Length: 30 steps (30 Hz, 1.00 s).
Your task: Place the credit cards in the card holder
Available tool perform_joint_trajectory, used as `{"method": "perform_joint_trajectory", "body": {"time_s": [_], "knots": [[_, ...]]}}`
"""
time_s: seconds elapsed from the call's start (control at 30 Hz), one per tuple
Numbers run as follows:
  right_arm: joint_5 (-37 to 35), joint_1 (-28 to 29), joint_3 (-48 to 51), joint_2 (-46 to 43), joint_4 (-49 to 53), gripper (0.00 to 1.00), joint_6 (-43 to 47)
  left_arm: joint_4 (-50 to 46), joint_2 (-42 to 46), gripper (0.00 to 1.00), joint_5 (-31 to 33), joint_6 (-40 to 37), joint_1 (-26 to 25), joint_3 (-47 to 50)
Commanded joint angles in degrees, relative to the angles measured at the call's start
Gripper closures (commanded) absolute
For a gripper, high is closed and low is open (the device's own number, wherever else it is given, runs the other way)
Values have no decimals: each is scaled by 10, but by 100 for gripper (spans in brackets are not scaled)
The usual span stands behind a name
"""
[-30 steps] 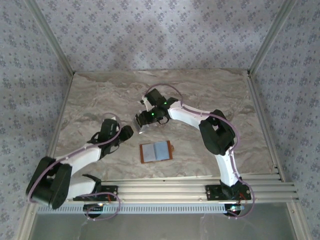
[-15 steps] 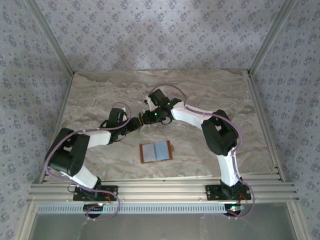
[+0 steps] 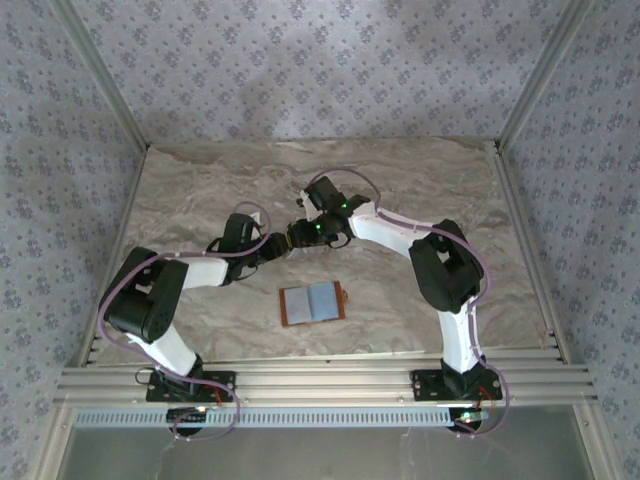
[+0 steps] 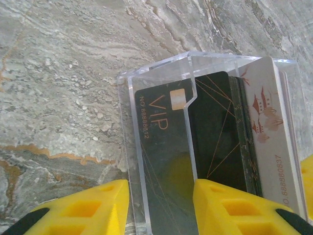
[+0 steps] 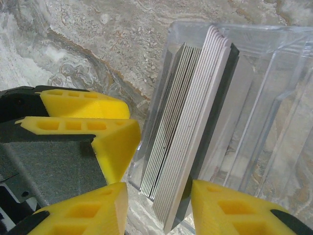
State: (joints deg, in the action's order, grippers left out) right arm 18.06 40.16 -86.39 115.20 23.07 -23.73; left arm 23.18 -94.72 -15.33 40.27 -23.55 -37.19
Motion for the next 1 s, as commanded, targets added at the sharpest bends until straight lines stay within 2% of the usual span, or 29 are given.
{"method": "perform_joint_trajectory", "body": {"time_s": [0.0,0.23,0.97], "knots": [[40,-3,-8,0,10,61,-14,-11,-18,60,-15,-14,-14,-12],[53,-7,9,-21,-8,65,-17,-4,-29,61,-15,-11,-16,-14],[71,-20,14,-38,-15,66,-23,-3,-41,61,-9,-10,-17,-15]]}}
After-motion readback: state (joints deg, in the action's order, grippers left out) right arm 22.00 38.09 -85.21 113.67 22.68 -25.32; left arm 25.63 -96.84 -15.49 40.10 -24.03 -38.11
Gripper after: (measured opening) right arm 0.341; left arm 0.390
